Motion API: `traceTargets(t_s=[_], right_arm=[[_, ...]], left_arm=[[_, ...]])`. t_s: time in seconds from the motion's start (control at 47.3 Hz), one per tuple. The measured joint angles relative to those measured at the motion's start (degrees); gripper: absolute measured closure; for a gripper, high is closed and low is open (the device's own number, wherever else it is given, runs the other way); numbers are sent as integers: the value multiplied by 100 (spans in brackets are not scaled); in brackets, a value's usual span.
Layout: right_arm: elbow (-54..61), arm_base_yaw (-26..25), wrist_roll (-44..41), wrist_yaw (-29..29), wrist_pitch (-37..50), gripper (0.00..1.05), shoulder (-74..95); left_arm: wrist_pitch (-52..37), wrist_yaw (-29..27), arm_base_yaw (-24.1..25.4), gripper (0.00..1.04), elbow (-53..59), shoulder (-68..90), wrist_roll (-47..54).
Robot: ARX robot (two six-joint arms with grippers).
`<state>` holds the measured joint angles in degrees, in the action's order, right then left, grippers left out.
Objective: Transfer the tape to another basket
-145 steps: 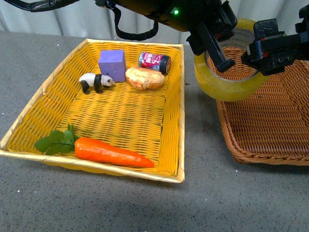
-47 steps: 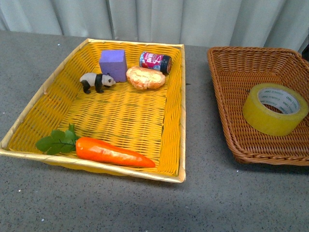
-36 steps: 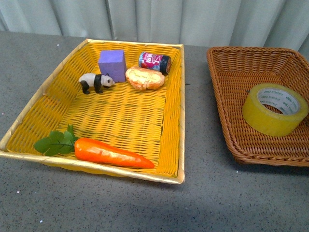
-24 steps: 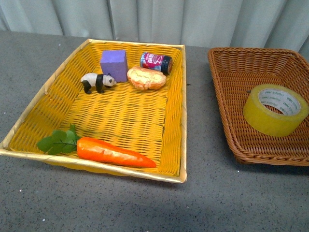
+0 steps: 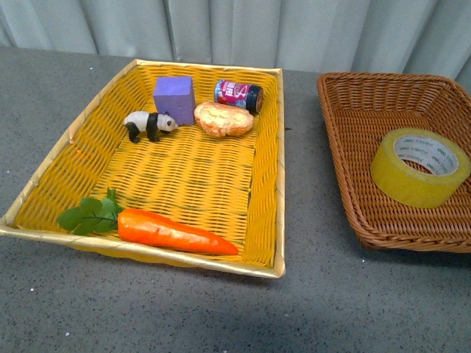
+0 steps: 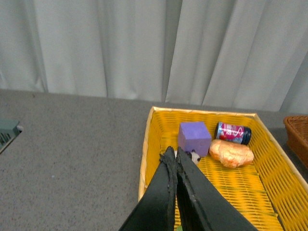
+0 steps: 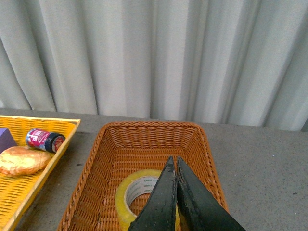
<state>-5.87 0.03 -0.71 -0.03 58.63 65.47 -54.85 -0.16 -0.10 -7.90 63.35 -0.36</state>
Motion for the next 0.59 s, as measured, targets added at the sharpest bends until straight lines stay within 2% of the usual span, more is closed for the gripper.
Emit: traceTargets(t_s=[0.127, 0.592], right_arm=[[157, 0, 2, 4, -337, 104, -501], [555, -2, 11, 2, -2544, 104, -3152]], left_arm=[[-131, 0, 0, 101, 304, -149, -2], [2039, 17, 0, 101, 669, -2815, 7]])
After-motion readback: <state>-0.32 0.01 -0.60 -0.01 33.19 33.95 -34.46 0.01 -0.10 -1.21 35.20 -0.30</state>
